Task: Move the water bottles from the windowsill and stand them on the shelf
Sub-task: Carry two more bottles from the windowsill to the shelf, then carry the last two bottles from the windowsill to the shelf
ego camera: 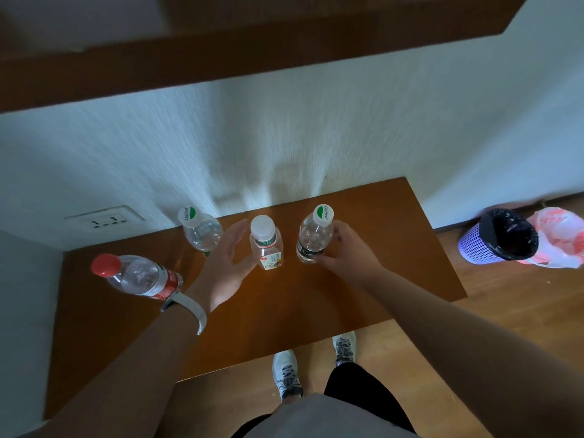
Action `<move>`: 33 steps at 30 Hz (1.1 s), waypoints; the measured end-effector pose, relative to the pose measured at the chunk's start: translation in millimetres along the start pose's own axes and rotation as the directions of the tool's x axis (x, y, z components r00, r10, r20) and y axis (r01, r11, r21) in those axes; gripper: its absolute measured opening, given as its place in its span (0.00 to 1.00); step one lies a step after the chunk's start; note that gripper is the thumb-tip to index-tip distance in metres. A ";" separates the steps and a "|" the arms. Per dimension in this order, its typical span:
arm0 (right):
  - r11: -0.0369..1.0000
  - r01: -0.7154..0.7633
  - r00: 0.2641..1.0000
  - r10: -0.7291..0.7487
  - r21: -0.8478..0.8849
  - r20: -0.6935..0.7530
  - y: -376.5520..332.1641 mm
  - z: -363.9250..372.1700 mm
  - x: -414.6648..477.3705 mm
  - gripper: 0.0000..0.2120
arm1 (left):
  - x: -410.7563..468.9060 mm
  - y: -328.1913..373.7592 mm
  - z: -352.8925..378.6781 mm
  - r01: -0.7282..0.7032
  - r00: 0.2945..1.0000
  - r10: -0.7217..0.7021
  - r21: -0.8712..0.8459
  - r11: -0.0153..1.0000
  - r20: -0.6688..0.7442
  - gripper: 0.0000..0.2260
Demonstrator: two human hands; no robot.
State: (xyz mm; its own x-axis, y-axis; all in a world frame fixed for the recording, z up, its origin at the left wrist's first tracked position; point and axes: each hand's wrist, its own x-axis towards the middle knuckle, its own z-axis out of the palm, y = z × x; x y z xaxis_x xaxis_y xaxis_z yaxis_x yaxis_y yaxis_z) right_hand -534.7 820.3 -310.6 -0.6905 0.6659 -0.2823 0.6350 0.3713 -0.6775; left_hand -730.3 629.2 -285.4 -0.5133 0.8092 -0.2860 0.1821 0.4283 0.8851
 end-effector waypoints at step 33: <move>0.437 0.700 0.621 -0.763 -0.565 0.180 -61.4 -163.6 -69.0 0.23 | -132.6 148.6 61.3 0.108 0.873 0.380 0.882 0.459 -0.305 0.19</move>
State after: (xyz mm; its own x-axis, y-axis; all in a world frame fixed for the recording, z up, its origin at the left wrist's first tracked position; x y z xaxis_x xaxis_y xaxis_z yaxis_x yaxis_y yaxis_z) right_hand -469.5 857.4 -138.4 -0.9755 0.0136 0.2198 -0.0109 0.9939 -0.1099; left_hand -583.8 610.2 -138.5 -0.6347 0.7469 0.1983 0.7677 0.6388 0.0512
